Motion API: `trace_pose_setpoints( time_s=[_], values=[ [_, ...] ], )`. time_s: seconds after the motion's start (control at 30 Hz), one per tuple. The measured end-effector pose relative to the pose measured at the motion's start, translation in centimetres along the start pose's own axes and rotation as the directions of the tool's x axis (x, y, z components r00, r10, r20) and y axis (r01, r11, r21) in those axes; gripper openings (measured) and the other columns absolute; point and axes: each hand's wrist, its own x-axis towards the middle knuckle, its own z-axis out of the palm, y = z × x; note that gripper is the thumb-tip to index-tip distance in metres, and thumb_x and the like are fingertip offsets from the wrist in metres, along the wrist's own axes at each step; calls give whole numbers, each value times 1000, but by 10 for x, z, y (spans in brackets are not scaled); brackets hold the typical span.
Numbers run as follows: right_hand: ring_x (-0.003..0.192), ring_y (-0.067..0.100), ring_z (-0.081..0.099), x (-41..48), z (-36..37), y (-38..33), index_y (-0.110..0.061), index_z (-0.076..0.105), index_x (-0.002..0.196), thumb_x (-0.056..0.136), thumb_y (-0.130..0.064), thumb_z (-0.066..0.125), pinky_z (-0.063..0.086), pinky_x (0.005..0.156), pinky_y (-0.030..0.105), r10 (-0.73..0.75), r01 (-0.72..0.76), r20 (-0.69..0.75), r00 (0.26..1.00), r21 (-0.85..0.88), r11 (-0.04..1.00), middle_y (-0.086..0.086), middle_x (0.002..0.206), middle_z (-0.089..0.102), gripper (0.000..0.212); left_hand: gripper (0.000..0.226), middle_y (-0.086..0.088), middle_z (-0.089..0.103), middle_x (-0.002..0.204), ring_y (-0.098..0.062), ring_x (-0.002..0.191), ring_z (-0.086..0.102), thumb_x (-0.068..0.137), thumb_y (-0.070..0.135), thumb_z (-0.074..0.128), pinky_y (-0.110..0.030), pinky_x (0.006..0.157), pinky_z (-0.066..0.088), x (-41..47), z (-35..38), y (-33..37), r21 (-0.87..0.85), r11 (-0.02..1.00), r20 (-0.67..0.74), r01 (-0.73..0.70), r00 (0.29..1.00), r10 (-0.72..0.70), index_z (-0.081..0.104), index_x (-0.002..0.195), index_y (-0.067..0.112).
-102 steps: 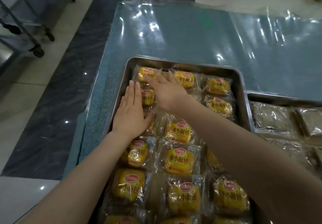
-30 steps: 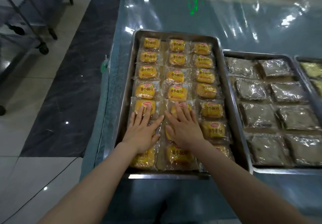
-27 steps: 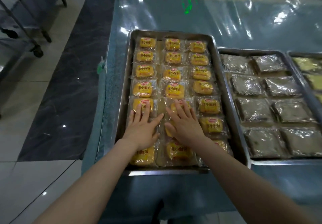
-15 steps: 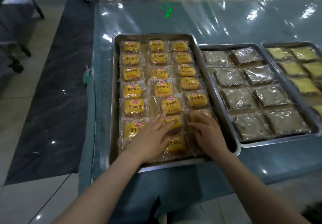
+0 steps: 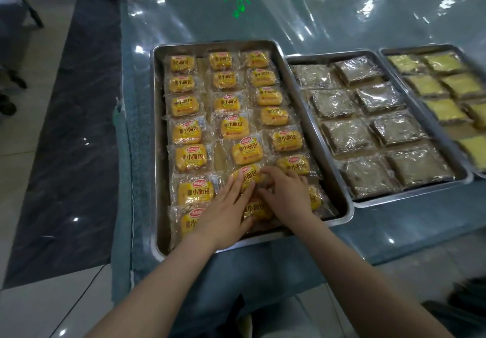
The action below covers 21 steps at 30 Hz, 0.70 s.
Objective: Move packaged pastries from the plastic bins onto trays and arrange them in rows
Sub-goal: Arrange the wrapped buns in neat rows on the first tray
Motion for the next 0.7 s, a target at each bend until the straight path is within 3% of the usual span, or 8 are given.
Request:
trace_pose_setpoints(
  time_s=[0.1, 0.27, 0.37, 0.43, 0.57, 0.7],
  values=[
    [114, 19, 49, 0, -2, 3, -33, 54, 114, 86, -24, 62, 30, 91, 38, 58, -57, -21, 998, 31, 998, -9, 101, 66, 30, 75, 4, -33, 150, -12, 136, -27, 94, 53, 35, -29, 108, -8, -2, -1, 0, -11, 1000, 3, 8, 1000, -8, -20, 143, 39],
    [110, 25, 48, -4, -10, 11, -29, 56, 111, 89, -22, 54, 31, 86, 40, 12, -8, 24, 1000, -184, 983, -2, 103, 68, 23, 68, 3, -29, 151, -13, 137, -25, 94, 56, 31, -30, 107, -10, -1, -2, 1, -10, 1000, 12, 7, 1000, -7, -4, 149, 35],
    [108, 24, 49, -3, -13, 8, -29, 58, 109, 89, -25, 53, 31, 87, 39, -24, 29, 25, 999, -225, 974, -4, 106, 67, 21, 69, 5, -28, 151, -10, 136, -25, 94, 54, 35, -29, 108, -8, -1, -1, 0, -21, 1000, 10, 6, 1000, -6, -2, 149, 37],
    [105, 21, 50, 0, -16, 9, -29, 62, 106, 87, -29, 57, 34, 87, 38, -44, 46, 13, 999, -159, 986, -8, 107, 63, 20, 69, 7, -28, 150, -9, 135, -25, 94, 54, 38, -29, 108, -7, -1, -2, -1, -27, 1000, 14, 2, 1000, -2, -1, 149, 39],
    [92, 13, 53, 13, -15, 10, -23, 65, 103, 90, -19, 57, 38, 74, 26, -20, 22, -19, 1000, 166, 986, -11, 94, 56, 15, 69, 7, -30, 149, -9, 134, -27, 93, 54, 37, -29, 107, -7, -1, -2, -3, -24, 1000, 19, -14, 1000, 14, -3, 148, 41],
    [97, 14, 54, 28, -7, 3, -18, 64, 109, 92, -15, 53, 42, 79, 25, -95, 102, -52, 994, 164, 981, -6, 104, 58, 21, 69, 5, -31, 149, -11, 135, -28, 94, 54, 37, -31, 110, -7, -1, -2, -3, -6, 1000, 35, -16, 999, 16, -4, 148, 39]
  ],
)
